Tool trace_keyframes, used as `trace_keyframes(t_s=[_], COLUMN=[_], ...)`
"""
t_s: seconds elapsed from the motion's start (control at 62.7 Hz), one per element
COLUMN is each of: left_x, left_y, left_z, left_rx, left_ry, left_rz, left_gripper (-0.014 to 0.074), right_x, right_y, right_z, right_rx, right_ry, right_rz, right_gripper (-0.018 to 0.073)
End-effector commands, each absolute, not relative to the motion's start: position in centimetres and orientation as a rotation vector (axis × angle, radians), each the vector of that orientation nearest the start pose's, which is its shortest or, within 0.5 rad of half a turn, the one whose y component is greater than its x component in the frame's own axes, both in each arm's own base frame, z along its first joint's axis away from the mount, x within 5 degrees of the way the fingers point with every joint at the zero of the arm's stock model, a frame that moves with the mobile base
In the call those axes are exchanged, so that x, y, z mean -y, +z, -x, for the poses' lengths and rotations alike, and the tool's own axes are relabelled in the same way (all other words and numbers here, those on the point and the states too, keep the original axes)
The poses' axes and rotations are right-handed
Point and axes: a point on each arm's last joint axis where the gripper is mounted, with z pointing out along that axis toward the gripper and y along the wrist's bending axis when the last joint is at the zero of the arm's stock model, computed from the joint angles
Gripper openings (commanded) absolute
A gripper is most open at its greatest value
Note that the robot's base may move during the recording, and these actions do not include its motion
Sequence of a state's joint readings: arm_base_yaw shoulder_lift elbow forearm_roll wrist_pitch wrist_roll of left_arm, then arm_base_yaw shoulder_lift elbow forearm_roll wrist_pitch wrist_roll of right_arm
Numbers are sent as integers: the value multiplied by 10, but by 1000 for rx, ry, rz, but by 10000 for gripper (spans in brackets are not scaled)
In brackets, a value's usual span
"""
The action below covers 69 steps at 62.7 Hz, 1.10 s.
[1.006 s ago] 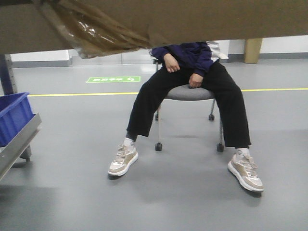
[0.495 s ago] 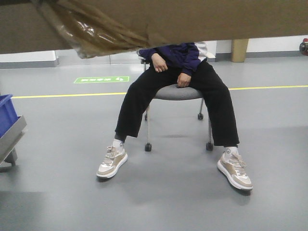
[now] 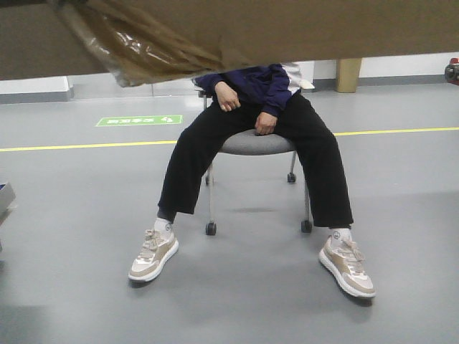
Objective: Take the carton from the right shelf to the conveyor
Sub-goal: 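Hold the carton with both grippers while driving toward the red conveyor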
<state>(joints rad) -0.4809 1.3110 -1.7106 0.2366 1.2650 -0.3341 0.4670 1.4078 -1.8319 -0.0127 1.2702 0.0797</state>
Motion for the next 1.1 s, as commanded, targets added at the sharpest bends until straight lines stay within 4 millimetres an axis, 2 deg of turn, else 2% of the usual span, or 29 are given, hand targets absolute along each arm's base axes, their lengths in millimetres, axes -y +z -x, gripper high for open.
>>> trace_keyframes(t_s=[0.0,1.085], left_x=[99,96], left_y=[486,488], left_z=[-219,-221], left_rx=[-2272,-2248], left_ry=[-183,-142], left_rz=[-172,-168], left_gripper=[-18,-18], right_x=[-121,-121], right_y=[492,492], right_z=[-238,-238], right_rx=[-2243,-2243], right_ry=[284,284], right_rz=[458,458], right_gripper=[-69,-69])
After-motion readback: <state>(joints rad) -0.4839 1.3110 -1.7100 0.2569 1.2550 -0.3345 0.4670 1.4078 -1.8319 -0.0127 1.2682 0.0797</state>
